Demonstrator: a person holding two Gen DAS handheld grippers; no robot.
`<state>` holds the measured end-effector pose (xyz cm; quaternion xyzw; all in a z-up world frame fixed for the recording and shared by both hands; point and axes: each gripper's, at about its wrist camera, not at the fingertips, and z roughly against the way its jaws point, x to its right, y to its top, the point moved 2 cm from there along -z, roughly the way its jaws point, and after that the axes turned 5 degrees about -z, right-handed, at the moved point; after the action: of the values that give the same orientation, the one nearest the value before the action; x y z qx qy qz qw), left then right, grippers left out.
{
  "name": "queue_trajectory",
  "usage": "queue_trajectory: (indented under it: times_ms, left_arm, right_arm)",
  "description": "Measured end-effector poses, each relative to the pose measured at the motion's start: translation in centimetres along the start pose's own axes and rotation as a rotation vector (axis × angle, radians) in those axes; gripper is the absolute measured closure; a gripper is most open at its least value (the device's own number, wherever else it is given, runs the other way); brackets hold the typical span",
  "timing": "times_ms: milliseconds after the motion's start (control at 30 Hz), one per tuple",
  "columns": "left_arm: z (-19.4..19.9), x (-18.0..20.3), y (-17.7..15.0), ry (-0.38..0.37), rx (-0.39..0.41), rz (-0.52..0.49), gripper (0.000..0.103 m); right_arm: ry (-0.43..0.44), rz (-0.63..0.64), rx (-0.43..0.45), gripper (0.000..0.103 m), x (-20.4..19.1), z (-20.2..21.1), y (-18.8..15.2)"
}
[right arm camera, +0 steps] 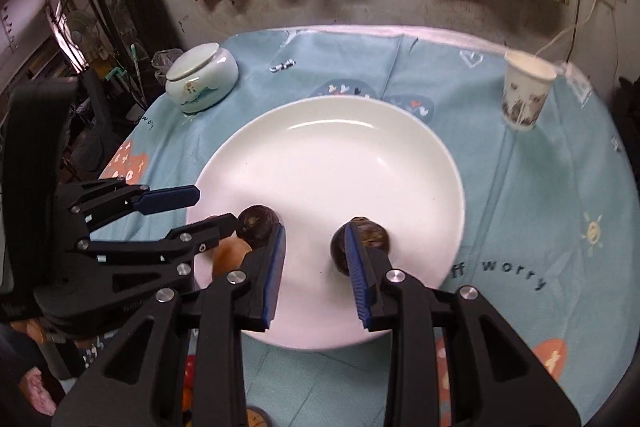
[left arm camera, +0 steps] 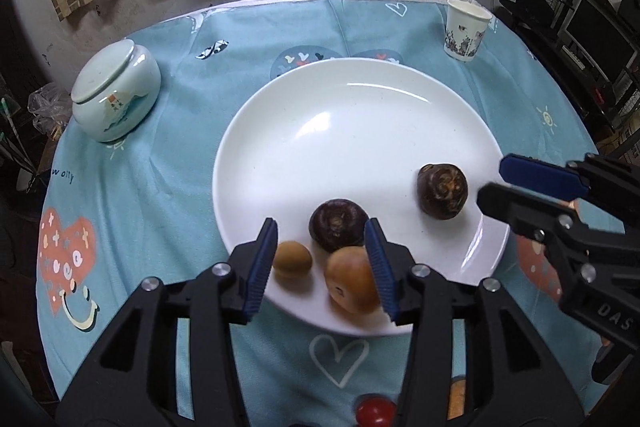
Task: Organize fruits
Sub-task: 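Lower both fruits onto the white plate and open both grippers, then move both grippers back to the fruit cluster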
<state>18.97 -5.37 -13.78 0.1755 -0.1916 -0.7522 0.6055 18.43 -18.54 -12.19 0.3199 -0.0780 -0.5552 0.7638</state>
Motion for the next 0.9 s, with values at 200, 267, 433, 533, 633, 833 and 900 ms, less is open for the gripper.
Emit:
queue_trajectory:
  times_ms: [200, 267, 433, 533, 633, 833, 900]
  left_arm:
    - [4.7, 0.3, -1.2, -0.009, 0.080, 0.000, 0.047]
    - [6.3, 0.5, -1.7, -0.017, 0.098, 0.003, 0.045]
    - [9.8, 1.7, -3.3, -0.029, 0.131, -0.013, 0.042]
    - [11.6, 2.5, -4.1, -0.043, 0.149, -0.024, 0.040]
    - [13.3, 3.2, -4.9, -0.049, 0.168, -0.035, 0.040]
    - [15.5, 4.1, -5.9, -0.056, 0.190, -0.048, 0.039]
    - [16.0, 4.3, -6.3, -0.054, 0.197, -0.054, 0.039]
  right_arm:
    - [-0.170, 0.062, 0.042, 0.072, -1.7, 3.5, -1.4]
    - [-0.223, 0.030, 0.076, 0.072, -1.8, 5.2, -1.9]
    - [-0.300, -0.046, 0.133, 0.072, -1.9, 9.3, -3.4]
    - [-0.323, -0.067, 0.151, 0.072, -2.0, 11.4, -4.4]
    - [-0.342, -0.089, 0.161, 0.072, -2.0, 13.2, -5.3]
    - [-0.368, -0.100, 0.178, 0.072, -2.6, 15.4, -7.1]
    - [-0.371, -0.103, 0.181, 0.072, -2.8, 15.8, -7.5]
